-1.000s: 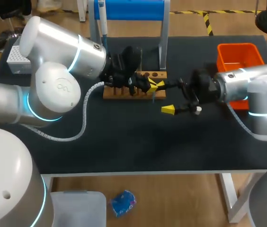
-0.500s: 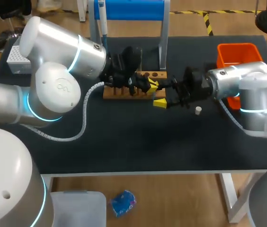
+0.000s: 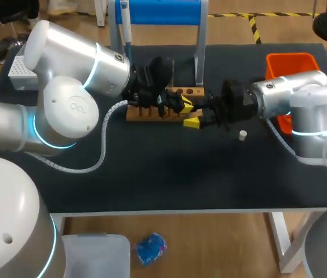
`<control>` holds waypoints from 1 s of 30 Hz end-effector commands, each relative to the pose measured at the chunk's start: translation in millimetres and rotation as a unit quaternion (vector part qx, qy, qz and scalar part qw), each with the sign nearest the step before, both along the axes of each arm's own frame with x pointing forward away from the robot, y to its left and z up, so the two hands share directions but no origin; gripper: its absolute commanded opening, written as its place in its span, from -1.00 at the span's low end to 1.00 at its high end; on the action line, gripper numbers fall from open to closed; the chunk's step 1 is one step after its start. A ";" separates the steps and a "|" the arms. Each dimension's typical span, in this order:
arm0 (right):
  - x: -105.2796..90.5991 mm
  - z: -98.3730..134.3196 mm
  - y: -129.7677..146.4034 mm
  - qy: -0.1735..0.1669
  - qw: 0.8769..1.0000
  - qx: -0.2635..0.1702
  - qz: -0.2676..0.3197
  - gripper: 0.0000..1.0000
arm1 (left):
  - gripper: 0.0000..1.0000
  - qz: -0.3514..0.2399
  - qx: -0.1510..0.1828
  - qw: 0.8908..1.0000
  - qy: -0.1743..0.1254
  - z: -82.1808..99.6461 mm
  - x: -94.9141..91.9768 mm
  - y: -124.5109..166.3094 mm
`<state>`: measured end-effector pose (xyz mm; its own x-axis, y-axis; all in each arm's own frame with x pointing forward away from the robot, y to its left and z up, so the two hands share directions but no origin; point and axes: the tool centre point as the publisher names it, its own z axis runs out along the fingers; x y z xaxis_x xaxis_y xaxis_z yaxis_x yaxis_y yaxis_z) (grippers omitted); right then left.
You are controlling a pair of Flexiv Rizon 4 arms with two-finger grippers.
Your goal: Invert the test tube, pick up the pipette, mount the tip to pipette, aspirate from beaker and dispense into the tube, eject the tip, return the pipette, and cap with the stopper.
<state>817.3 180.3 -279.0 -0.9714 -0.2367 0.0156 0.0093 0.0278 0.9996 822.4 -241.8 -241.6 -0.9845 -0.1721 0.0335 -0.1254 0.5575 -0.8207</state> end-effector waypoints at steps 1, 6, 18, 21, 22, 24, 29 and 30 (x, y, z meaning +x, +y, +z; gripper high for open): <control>-1.2 1.8 -0.7 0.000 1.000 -0.002 -0.001 -0.24 | -1.00 0.000 0.001 1.000 0.001 -0.3 0.8 -1.0; -1.3 1.8 -0.9 0.002 1.000 -0.003 -0.001 -0.27 | -1.00 0.000 0.001 1.000 0.001 -0.3 0.8 -1.0; -1.3 1.5 -1.2 0.005 1.000 -0.001 -0.001 -1.00 | -1.00 0.000 0.001 1.000 0.001 -0.3 0.8 -1.0; -1.1 1.5 -0.8 0.006 1.000 0.000 0.000 -1.00 | -1.00 0.000 0.001 1.000 0.001 -0.3 0.8 -1.0; -1.1 1.4 -0.8 0.006 1.000 0.000 0.001 -1.00 | -1.00 0.000 0.001 1.000 0.001 -0.3 0.8 -1.0; -1.2 1.4 -0.7 0.007 1.000 0.000 0.001 -1.00 | -1.00 0.000 0.001 1.000 0.001 -0.3 0.8 -1.0; -1.6 1.3 -0.7 0.006 1.000 0.000 0.001 -1.00 | -1.00 0.000 0.001 1.000 0.001 -0.3 0.8 -1.0; -1.8 1.5 -0.7 0.006 1.000 0.000 0.001 -1.00 | -0.76 0.000 0.001 1.000 0.001 -0.3 0.8 -1.0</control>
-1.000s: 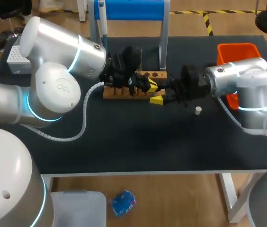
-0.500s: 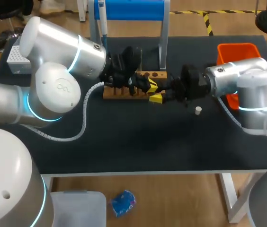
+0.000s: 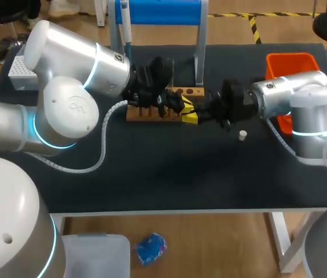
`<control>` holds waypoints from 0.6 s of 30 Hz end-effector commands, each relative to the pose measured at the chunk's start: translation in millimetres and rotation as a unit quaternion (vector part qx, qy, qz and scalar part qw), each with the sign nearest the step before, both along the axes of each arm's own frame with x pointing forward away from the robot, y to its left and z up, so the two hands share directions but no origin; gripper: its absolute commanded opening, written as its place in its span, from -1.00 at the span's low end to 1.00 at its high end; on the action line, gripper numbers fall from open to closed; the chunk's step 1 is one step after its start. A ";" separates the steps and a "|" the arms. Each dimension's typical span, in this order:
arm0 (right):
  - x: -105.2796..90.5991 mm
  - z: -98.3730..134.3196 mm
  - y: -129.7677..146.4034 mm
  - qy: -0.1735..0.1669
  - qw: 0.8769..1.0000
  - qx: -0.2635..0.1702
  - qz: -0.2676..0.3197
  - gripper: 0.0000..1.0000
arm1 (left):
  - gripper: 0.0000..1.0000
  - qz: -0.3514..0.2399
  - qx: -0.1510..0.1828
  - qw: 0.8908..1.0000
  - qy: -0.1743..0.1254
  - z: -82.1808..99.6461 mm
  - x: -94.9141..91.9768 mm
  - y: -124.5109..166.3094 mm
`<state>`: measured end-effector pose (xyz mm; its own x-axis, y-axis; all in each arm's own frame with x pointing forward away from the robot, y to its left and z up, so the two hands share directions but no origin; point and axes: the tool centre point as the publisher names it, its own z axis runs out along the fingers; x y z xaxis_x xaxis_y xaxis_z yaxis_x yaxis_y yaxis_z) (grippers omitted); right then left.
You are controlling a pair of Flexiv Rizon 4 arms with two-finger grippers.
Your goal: Invert the test tube, pick up the pipette, mount the tip to pipette, aspirate from beaker and dispense into the tube, eject the tip, return the pipette, and cap with the stopper.
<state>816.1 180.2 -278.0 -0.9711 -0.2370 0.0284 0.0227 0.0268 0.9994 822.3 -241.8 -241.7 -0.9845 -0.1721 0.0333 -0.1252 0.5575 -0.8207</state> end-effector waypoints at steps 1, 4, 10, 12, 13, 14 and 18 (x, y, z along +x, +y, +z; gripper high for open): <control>-0.7 0.5 -0.7 0.000 1.000 -0.001 0.002 -1.00 | 1.00 -0.005 -0.005 1.000 -0.002 1.7 1.4 -0.1; -1.6 0.0 -1.3 0.001 1.000 -0.001 0.002 -1.00 | 1.00 0.007 0.002 1.000 -0.022 13.1 4.8 5.8; -7.1 -5.4 -9.8 0.007 1.000 -0.001 -0.001 -1.00 | 1.00 0.025 0.016 0.998 -0.062 52.1 23.0 30.1; -9.4 -6.4 -14.2 0.008 1.000 -0.001 -0.003 -1.00 | 1.00 0.032 0.024 0.997 -0.072 62.4 32.0 37.3; -10.5 -6.8 -16.0 0.009 1.000 -0.001 -0.005 -1.00 | 1.00 0.034 0.025 0.996 -0.074 65.1 35.4 39.7; -12.2 -7.0 -19.6 0.009 1.000 -0.001 -0.007 -1.00 | 1.00 0.038 0.026 0.996 -0.076 68.9 40.6 43.1; -18.1 -6.3 -32.9 0.009 1.000 -0.002 -0.013 -1.00 | 1.00 0.050 0.020 0.995 -0.083 80.2 64.5 56.4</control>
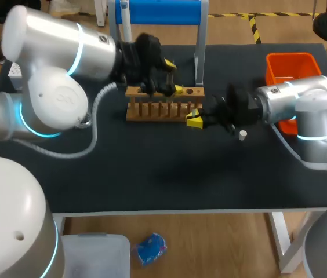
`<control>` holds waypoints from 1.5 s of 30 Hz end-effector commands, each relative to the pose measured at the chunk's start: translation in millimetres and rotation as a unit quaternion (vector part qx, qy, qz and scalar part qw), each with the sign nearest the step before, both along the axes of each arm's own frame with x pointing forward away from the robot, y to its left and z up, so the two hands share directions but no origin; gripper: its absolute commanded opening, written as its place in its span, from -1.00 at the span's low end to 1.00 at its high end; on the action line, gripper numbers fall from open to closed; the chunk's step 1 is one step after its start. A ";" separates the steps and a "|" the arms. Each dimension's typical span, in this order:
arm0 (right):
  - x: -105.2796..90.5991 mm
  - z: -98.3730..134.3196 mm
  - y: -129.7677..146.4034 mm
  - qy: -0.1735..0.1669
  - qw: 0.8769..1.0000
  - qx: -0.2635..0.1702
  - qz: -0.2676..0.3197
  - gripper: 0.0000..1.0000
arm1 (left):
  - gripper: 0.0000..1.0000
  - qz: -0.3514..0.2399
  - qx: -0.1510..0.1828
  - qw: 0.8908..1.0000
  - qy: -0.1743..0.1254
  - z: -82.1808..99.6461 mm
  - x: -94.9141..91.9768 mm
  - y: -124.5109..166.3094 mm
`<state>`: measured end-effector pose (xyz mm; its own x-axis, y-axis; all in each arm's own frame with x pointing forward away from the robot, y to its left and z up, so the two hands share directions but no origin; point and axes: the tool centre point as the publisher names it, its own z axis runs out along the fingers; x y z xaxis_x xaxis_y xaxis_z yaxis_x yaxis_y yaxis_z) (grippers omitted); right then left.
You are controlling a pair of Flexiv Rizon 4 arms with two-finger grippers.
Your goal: Invert the test tube, pick up the pipette, mount the tip to pipette, aspirate from beaker and dispense into the tube, eject the tip, return the pipette, and cap with the stopper.
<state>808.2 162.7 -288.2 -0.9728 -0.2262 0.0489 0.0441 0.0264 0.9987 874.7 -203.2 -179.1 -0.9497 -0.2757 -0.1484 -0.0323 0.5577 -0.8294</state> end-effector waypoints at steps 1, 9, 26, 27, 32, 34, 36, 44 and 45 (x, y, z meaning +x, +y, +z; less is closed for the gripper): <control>-11.6 4.3 -19.4 -0.002 1.000 -0.002 -0.009 -1.00 | 1.00 0.002 0.015 1.000 0.009 19.8 17.7 20.3; -25.1 2.5 -49.2 0.000 1.000 -0.006 -0.023 -1.00 | 1.00 0.046 0.011 0.999 0.014 21.9 56.6 39.0; -33.9 -2.1 -90.7 -0.006 1.000 -0.012 -0.023 -1.00 | 1.00 0.101 -0.014 0.994 0.032 14.5 85.8 55.5; -33.9 -2.1 -90.7 -0.006 1.000 -0.012 -0.023 -1.00 | 1.00 0.101 -0.014 0.994 0.032 14.5 85.8 55.5; -33.9 -2.1 -90.7 -0.006 1.000 -0.012 -0.023 -1.00 | 1.00 0.101 -0.014 0.994 0.032 14.5 85.8 55.5; -33.9 -2.1 -90.7 -0.006 1.000 -0.012 -0.023 -1.00 | 1.00 0.101 -0.014 0.994 0.032 14.5 85.8 55.5; -33.9 -2.1 -90.7 -0.006 1.000 -0.012 -0.023 -1.00 | 1.00 0.101 -0.014 0.994 0.032 14.5 85.8 55.5; -33.9 -2.1 -90.7 -0.006 1.000 -0.012 -0.023 -1.00 | 1.00 0.287 -0.066 0.956 0.021 1.9 132.7 97.5; -33.9 -2.1 -90.7 -0.006 1.000 -0.012 -0.023 -1.00 | 1.00 0.297 -0.067 0.952 0.015 0.9 137.4 101.4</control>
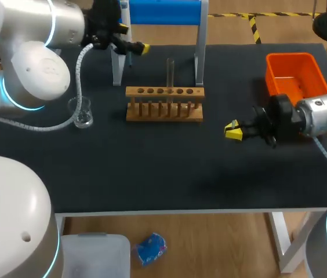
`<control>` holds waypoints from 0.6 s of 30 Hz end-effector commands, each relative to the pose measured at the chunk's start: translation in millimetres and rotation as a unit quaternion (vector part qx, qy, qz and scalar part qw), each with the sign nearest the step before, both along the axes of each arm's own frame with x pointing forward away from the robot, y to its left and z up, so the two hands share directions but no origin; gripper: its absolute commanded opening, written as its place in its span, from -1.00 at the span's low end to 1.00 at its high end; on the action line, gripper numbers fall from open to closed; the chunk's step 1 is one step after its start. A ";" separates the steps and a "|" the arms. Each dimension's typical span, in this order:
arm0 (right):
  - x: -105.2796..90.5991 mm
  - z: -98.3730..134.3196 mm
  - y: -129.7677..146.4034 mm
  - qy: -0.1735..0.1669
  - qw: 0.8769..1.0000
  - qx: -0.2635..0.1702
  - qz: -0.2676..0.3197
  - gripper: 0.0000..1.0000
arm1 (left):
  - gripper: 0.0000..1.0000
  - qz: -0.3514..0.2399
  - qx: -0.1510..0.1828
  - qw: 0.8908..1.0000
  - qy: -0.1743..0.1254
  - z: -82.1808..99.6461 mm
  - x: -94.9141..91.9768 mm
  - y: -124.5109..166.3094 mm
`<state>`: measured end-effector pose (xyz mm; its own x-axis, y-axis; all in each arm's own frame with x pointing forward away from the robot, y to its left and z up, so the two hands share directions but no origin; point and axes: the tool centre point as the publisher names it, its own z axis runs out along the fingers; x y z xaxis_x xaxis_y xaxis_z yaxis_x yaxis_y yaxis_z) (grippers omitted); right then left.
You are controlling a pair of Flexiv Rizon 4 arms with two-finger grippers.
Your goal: Invert the test tube, pick up the pipette, mount the tip to pipette, aspirate from beaker and dispense into the tube, eject the tip, return the pipette, and cap with the stopper.
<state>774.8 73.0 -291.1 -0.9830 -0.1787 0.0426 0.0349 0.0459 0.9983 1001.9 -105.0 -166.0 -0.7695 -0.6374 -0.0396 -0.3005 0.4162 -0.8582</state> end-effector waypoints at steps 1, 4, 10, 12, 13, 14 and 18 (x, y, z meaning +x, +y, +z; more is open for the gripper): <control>-0.5 0.8 -1.0 0.000 1.000 -0.001 0.000 -1.00 | 1.00 0.121 -0.022 0.992 -0.028 -13.0 15.6 7.7; -0.5 0.8 -1.0 0.000 1.000 -0.001 0.000 -1.00 | 1.00 0.160 -0.037 0.986 -0.034 -16.3 28.1 13.8; -0.5 0.8 -1.0 0.000 1.000 -0.001 0.000 -1.00 | 1.00 0.207 -0.053 0.976 -0.040 -19.5 57.1 13.2; -0.5 0.8 -1.0 0.000 1.000 -0.001 0.000 -1.00 | 1.00 0.215 -0.058 0.974 -0.042 -17.7 64.9 11.2; -0.5 0.8 -1.0 0.000 1.000 -0.001 0.000 -1.00 | 1.00 0.225 -0.055 0.972 -0.042 -16.6 68.2 10.5; -0.5 0.8 -1.0 0.000 1.000 -0.001 0.000 -1.00 | 1.00 0.233 -0.052 0.970 -0.039 -16.0 71.5 10.0; -0.5 0.8 -1.0 0.000 1.000 -0.001 0.000 -1.00 | 1.00 0.239 -0.050 0.969 -0.032 -15.8 74.7 9.9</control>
<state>774.7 73.1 -291.0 -0.9830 -0.1788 0.0425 0.0348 0.0458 0.9983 1068.9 -85.9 -181.6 -0.4759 -0.8781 0.0488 -0.3731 0.1514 -0.9154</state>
